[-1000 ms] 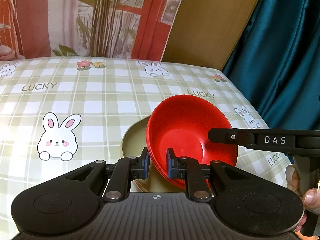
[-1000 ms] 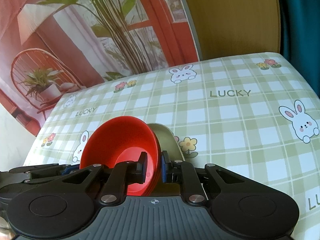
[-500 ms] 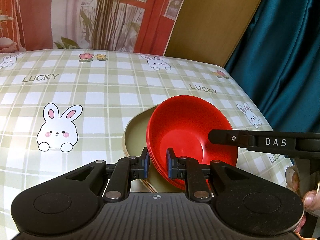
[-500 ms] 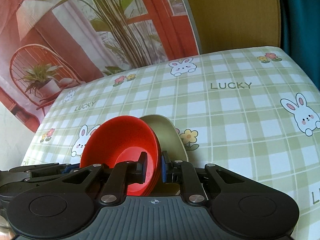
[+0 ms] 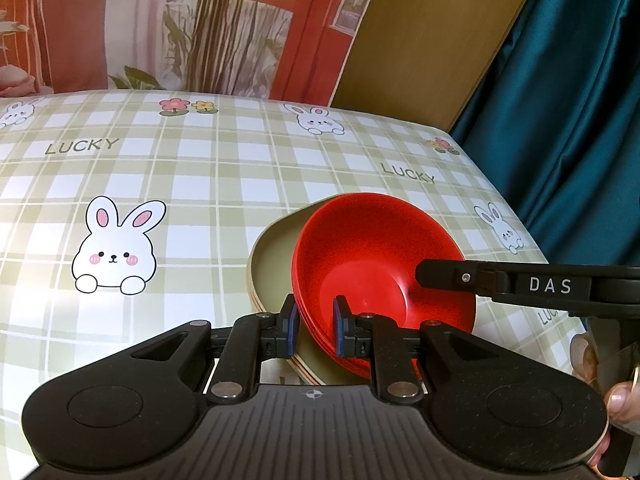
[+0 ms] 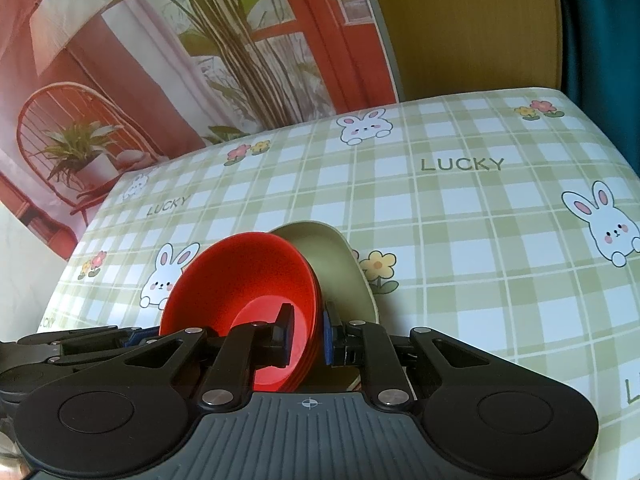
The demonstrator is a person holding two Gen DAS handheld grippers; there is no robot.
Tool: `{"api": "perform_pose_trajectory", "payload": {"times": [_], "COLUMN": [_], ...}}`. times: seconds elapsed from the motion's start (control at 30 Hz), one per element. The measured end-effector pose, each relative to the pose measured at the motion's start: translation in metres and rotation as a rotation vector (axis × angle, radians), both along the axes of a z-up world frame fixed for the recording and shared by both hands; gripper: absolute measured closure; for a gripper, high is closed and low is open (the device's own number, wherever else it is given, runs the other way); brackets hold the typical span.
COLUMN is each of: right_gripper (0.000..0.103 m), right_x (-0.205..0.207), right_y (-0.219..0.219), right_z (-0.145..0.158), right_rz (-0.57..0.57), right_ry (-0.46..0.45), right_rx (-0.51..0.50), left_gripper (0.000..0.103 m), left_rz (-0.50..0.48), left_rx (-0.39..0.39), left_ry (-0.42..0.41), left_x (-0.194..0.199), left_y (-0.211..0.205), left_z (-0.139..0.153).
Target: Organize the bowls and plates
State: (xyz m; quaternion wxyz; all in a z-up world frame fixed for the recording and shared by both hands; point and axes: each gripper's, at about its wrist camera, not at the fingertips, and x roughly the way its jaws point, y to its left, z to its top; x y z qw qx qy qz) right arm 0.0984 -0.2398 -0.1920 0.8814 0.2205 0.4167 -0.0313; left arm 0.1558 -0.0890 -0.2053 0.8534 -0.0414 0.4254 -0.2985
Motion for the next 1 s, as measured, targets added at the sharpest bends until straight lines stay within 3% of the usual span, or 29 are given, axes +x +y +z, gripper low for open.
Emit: {"api": "perform_pose_trajectory", "payload": {"times": [0.1, 0.17, 0.23, 0.43, 0.67, 0.8, 0.93, 1.0], "right_gripper": [0.085, 0.083, 0.083, 0.079, 0.075, 0.068, 0.046, 0.042], "right_x": [0.001, 0.001, 0.002, 0.001, -0.003, -0.006, -0.009, -0.01], "right_y": [0.0, 0.002, 0.003, 0.006, 0.007, 0.009, 0.01, 0.01], "right_z": [0.0, 0.002, 0.003, 0.007, 0.018, 0.026, 0.035, 0.038], "right_rz": [0.0, 0.002, 0.004, 0.011, 0.002, -0.002, -0.009, -0.007], "right_ry": [0.0, -0.001, -0.001, 0.002, -0.013, -0.03, -0.056, -0.061], "right_rx": [-0.006, -0.015, -0.026, -0.059, -0.109, -0.131, -0.14, -0.139], "left_gripper": [0.082, 0.068, 0.061, 0.05, 0.049, 0.047, 0.034, 0.031], "left_rz": [-0.001, -0.006, -0.007, -0.003, 0.006, 0.012, 0.016, 0.019], "left_rx": [0.006, 0.002, -0.006, -0.011, -0.01, -0.001, -0.01, -0.006], "left_ry": [-0.003, -0.003, -0.009, -0.022, -0.047, -0.076, -0.1, -0.116], "left_x": [0.001, 0.0, 0.0, -0.001, -0.003, -0.005, -0.007, -0.009], "left_y": [-0.001, -0.001, 0.0, 0.004, 0.006, 0.01, 0.014, 0.017], "left_z": [0.001, 0.001, 0.002, 0.007, 0.015, 0.022, 0.029, 0.032]}}
